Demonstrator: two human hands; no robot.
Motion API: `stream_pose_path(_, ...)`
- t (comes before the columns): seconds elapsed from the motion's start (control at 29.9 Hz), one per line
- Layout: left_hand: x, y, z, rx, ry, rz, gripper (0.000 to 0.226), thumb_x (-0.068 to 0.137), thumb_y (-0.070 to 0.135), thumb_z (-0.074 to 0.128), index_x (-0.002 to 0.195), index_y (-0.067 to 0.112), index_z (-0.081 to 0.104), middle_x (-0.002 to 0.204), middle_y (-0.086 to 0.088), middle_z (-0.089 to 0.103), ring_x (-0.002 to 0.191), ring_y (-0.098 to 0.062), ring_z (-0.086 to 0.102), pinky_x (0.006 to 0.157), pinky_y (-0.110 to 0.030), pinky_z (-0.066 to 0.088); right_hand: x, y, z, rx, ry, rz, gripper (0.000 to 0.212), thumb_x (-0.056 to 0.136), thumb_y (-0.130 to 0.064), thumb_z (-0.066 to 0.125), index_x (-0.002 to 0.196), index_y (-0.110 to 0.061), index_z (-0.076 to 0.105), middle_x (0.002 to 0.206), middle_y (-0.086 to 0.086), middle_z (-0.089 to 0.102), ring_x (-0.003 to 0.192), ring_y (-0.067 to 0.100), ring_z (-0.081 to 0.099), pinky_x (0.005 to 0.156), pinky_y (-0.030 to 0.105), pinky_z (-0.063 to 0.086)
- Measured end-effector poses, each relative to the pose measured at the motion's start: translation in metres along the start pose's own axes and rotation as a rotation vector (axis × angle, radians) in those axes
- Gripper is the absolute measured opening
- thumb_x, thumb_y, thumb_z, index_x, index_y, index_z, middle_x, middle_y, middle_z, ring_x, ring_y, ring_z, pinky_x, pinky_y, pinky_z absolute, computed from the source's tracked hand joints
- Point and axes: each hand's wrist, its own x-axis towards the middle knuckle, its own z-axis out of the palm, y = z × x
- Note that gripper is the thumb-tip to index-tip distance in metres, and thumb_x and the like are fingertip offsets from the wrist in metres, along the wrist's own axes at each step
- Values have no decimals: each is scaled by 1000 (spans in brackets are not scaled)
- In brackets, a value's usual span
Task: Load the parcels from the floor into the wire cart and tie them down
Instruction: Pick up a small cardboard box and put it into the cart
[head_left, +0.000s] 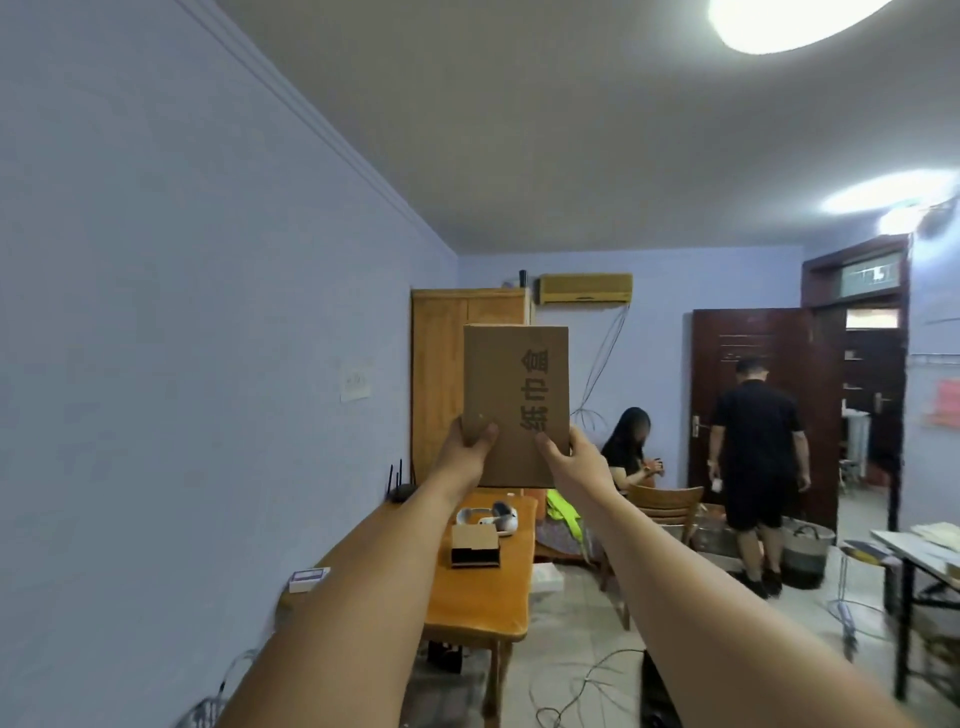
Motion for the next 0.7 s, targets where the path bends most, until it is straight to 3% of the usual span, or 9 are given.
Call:
stream_pose_path(0.07, 27, -15, 10, 4, -15, -17, 55, 105, 46, 52, 153, 25, 38, 137, 3, 56, 116, -16, 51, 97, -35, 46, 24, 21, 7, 11, 4, 20, 44, 106, -40, 52, 146, -20, 49, 132, 0, 63, 111, 14, 55, 69, 17, 43)
stream_pose_path(0.1, 41, -23, 13, 8, -20, -25, 54, 105, 46, 52, 153, 26, 38, 136, 3, 55, 118, -17, 52, 97, -35, 45, 36, 30, 13, 23, 2, 27, 45, 106, -41, 52, 146, -20, 48, 133, 1, 63, 114, 15, 56, 73, 18, 46)
stream_pose_path(0.17, 69, -40, 15, 18, -16, -26, 54, 105, 47, 51, 153, 27, 37, 134, 4, 54, 122, -18, 51, 97, -34, 44, 65, 45, 29, 27, 3, 32, 48, 105, -43, 53, 147, -21, 48, 134, 0, 63, 122, 20, 58, 88, 27, 51)
stream_pose_path(0.27, 118, -69, 10, 62, 2, -25, 58, 104, 50, 50, 155, 25, 36, 146, 2, 52, 137, -25, 49, 102, -35, 44, 110, 65, 62, 40, -12, 26, 55, 101, -52, 55, 147, -22, 49, 135, -1, 63, 124, 21, 59, 99, 38, 54)
stream_pose_path(0.37, 167, -94, -7, 112, 28, -49, 70, 100, 59, 51, 157, 23, 34, 157, 0, 46, 146, -29, 43, 117, -47, 40, 166, 90, 102, 24, -34, 30, 78, 86, -76, 53, 146, -27, 50, 132, -1, 65, 122, 21, 61, 100, 47, 56)
stream_pose_path(0.43, 203, -114, -26, 151, 73, -80, 88, 90, 74, 50, 160, 24, 31, 161, -1, 42, 148, -31, 40, 118, -53, 39, 191, 86, 133, 21, -72, 37, 68, 92, -69, 55, 144, -25, 52, 129, -3, 66, 118, 18, 61, 98, 40, 55)
stream_pose_path(0.5, 229, -132, -49, 191, 117, -97, 100, 79, 86, 47, 158, 27, 33, 159, -1, 45, 145, -31, 44, 115, -54, 44, 206, 77, 156, 32, -89, 22, 49, 101, -51, 56, 141, -23, 52, 125, -4, 65, 109, 14, 58, 85, 27, 52)
stream_pose_path(0.6, 247, -151, -97, 183, 215, -117, 72, 94, 70, 51, 151, 28, 40, 147, 1, 55, 128, -25, 56, 101, -39, 54, 234, 73, 220, 35, -189, 0, 44, 104, -47, 54, 140, -21, 53, 122, -4, 65, 104, 15, 58, 71, 23, 47)
stream_pose_path(0.7, 257, -173, -156, 194, 326, -142, 50, 105, 52, 50, 148, 29, 41, 132, 4, 56, 111, -18, 55, 85, -28, 49, 244, 59, 293, 129, -313, -11, 44, 104, -45, 54, 141, -21, 52, 118, -2, 64, 101, 15, 61, 69, 21, 50)
